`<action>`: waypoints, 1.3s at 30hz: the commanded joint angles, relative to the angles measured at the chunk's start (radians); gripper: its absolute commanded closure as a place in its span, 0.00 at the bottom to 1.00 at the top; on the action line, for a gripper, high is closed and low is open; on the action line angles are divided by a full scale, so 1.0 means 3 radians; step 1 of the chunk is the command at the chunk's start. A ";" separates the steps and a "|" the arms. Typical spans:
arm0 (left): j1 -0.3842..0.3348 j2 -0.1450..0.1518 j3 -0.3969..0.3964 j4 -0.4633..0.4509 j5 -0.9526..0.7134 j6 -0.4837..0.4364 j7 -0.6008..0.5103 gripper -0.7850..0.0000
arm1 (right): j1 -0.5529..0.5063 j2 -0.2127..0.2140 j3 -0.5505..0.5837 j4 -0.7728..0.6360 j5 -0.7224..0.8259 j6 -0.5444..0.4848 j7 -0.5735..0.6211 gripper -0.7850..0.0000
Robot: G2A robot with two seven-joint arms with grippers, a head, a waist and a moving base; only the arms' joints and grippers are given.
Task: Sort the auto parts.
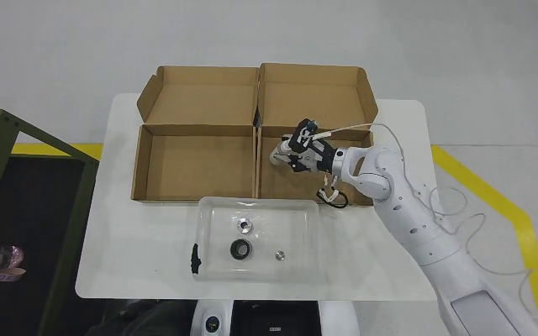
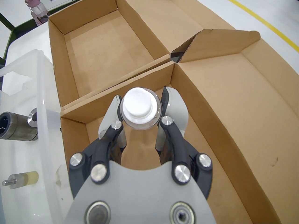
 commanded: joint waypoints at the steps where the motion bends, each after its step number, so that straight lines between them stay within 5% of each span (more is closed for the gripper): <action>1: 0.0000 0.0000 0.0000 0.0000 0.0000 0.0000 0.0000 0.00 | 0.0046 -0.0017 -0.0035 0.0069 0.0006 0.0026 0.0009 1.00; 4: 0.0000 0.0000 0.0000 0.0000 0.0000 0.0000 0.0000 0.00 | 0.0091 -0.0044 -0.0096 0.0156 0.0000 0.0064 0.0023 1.00; 9: 0.0000 0.0000 0.0000 0.0000 0.0000 0.0000 0.0000 0.00 | 0.0171 -0.0099 -0.0209 0.0305 0.0004 0.0149 0.0031 0.84; 10: 0.0000 0.0000 0.0000 0.0000 0.0000 0.0000 0.0000 0.00 | 0.0184 -0.0109 -0.0224 0.0325 0.0005 0.0163 0.0020 0.76; 13: 0.0000 0.0000 0.0000 0.0000 0.0000 0.0000 0.0000 0.00 | 0.0207 -0.0129 -0.0247 0.0361 0.0010 0.0196 -0.0015 0.07; 14: 0.0000 0.0000 0.0000 0.0000 0.0000 0.0000 0.0000 0.00 | 0.0204 -0.0133 -0.0242 0.0340 0.0017 0.0207 -0.0044 0.00; 23: 0.0000 0.0000 0.0000 0.0000 0.0000 0.0000 0.0000 0.00 | -0.0013 -0.0042 0.0022 -0.0246 -0.0120 0.0168 -0.0010 0.00; 39: 0.0000 0.0000 0.0000 0.0000 0.0000 0.0000 0.0000 0.00 | -0.0945 0.0177 0.0554 -0.1959 -0.0215 0.0044 0.0584 0.00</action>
